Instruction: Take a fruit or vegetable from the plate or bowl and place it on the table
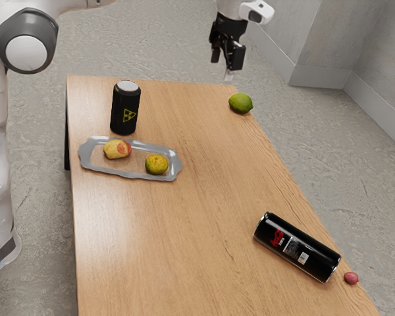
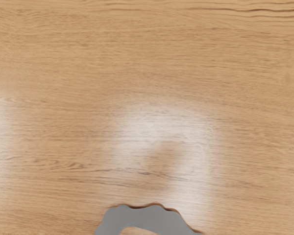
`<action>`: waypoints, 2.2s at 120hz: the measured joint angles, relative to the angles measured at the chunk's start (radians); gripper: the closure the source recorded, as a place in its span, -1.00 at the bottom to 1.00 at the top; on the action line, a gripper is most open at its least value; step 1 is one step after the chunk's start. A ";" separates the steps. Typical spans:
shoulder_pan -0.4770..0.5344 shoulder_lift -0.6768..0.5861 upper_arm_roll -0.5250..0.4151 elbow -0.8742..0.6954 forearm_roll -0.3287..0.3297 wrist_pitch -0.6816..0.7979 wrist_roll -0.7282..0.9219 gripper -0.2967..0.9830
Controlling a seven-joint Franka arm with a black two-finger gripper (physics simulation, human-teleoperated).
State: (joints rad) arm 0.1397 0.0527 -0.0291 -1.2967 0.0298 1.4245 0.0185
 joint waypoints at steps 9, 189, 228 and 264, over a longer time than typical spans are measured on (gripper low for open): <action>0.003 0.000 0.000 0.000 0.000 0.000 0.000 -0.54; 0.012 -0.539 -0.139 -0.995 -0.061 0.454 0.050 -0.54; 0.015 -0.613 -0.054 -1.112 -0.061 0.476 0.110 -0.54; 0.057 -0.608 0.013 -1.179 -0.059 0.489 0.141 -0.54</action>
State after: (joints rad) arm 0.1968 -0.5553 -0.0157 -2.4756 -0.0292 1.9137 0.1597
